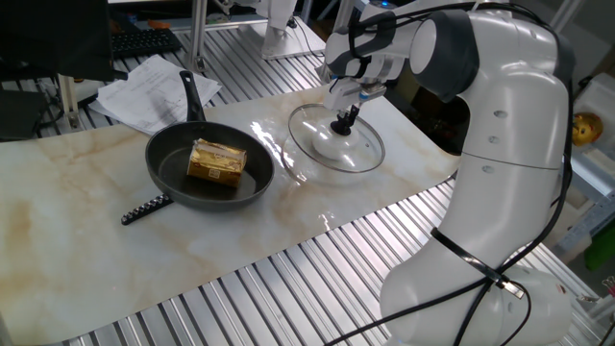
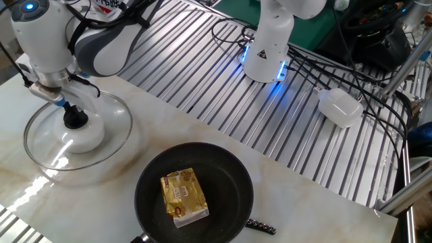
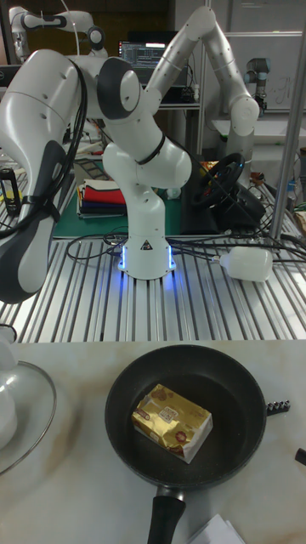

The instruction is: Cover the pot with the lid

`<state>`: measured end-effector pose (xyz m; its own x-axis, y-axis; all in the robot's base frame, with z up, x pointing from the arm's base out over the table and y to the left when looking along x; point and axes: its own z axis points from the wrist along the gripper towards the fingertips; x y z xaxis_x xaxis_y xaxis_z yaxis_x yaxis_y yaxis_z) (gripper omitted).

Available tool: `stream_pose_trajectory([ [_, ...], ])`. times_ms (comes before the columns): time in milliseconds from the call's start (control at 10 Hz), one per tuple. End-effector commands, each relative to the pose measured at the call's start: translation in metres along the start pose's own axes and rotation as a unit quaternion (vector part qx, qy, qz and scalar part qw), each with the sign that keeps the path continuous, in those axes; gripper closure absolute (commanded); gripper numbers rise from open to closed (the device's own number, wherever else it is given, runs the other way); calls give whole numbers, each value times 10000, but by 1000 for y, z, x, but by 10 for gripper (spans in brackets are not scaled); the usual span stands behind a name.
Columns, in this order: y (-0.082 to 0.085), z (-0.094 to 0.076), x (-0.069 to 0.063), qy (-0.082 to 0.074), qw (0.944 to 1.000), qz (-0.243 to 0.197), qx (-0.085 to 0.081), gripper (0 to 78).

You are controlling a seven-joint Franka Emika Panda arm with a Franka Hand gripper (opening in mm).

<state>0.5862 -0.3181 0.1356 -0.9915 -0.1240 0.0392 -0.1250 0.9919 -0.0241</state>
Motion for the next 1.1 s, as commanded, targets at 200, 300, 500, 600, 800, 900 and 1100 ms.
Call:
stream_pose_trajectory([
  [200,1,-23,-3,45,9999,137,1,755],
  [300,1,-29,-4,74,9999,151,0,755],
  [500,2,-40,-4,91,9998,181,0,755],
  [600,3,-45,-4,92,9997,212,0,755],
  [800,14,-58,-6,90,9994,337,5,755],
  [900,23,-65,-7,83,9992,395,7,755],
  [1100,45,-82,-7,48,9990,436,-10,755],
])
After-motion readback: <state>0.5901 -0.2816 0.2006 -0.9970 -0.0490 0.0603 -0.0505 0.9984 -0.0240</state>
